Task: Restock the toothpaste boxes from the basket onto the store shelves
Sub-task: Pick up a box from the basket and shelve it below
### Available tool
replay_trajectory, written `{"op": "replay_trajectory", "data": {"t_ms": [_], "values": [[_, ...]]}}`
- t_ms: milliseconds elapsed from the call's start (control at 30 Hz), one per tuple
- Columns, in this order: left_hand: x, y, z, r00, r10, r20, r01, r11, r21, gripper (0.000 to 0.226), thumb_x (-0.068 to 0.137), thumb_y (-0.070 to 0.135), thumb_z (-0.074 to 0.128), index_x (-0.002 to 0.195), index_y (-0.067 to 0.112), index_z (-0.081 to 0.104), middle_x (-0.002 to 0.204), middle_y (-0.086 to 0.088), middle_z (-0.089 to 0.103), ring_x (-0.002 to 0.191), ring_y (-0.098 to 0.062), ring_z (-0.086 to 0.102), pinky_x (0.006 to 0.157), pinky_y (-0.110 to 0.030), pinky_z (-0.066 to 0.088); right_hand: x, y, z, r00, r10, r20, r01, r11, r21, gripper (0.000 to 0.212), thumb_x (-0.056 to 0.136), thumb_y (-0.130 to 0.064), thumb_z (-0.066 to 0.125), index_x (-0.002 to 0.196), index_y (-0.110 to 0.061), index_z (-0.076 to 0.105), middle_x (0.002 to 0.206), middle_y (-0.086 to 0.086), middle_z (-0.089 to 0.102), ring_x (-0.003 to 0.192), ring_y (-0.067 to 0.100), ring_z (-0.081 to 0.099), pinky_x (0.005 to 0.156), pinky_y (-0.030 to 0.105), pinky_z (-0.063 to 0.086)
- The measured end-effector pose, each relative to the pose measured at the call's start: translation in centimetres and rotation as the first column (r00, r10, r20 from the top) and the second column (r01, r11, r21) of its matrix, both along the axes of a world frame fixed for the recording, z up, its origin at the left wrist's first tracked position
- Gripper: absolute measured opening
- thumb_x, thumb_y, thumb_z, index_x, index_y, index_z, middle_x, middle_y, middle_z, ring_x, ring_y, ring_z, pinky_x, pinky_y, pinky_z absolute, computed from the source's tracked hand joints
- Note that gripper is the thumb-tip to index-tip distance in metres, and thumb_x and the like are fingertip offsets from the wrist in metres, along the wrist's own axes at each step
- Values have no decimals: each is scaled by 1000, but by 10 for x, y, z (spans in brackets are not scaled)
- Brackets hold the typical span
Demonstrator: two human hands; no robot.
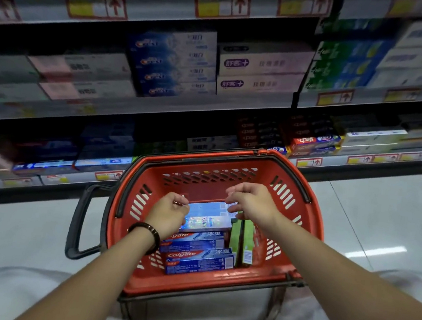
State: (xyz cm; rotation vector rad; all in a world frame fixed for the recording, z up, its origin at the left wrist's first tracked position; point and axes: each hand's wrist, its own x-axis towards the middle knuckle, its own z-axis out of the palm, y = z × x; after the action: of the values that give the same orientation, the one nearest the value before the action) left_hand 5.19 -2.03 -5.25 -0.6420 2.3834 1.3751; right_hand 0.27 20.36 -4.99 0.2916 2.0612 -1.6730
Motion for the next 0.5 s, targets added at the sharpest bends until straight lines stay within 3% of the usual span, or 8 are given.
{"op": "replay_trajectory", "data": {"t_ms": [100, 300, 400, 500], "values": [[-5, 0, -7, 1000, 10, -8, -10, 1000, -11, 7, 101, 18, 62, 108, 19, 64, 97, -4, 71, 93, -31, 74, 79, -47, 62, -7, -4, -11, 999, 2, 45, -2, 1000, 3, 11, 93, -10, 68, 100, -10, 77, 92, 7, 79, 75, 22, 74, 65, 38, 55], [-16, -9, -30, 990, 124, 65, -126, 992, 18, 5, 99, 19, 65, 104, 20, 64, 99, -5, 70, 81, -25, 68, 83, -50, 63, -21, -3, -33, 989, 10, 146, -17, 999, 48, 12, 98, -16, 66, 104, -8, 73, 101, 14, 77, 73, 24, 71, 63, 34, 53], [-18, -16, -43, 974, 202, 107, -205, 979, 17, 6, 97, 17, 64, 92, 20, 63, 96, -4, 69, 90, -26, 69, 90, -50, 61, -25, -3, -43, 976, -11, 218, -5, 997, 71, 16, 102, -15, 64, 111, -3, 70, 107, 19, 76, 71, 27, 66, 61, 32, 48], [-18, -19, -59, 958, 226, 176, -223, 974, -36, 24, 97, 11, 60, 73, 15, 56, 83, -4, 63, 88, -26, 62, 93, -48, 57, -28, -5, -58, 959, -24, 281, -3, 996, 94, 17, 102, -16, 63, 112, -3, 69, 110, 19, 75, 74, 30, 66, 62, 32, 48]]}}
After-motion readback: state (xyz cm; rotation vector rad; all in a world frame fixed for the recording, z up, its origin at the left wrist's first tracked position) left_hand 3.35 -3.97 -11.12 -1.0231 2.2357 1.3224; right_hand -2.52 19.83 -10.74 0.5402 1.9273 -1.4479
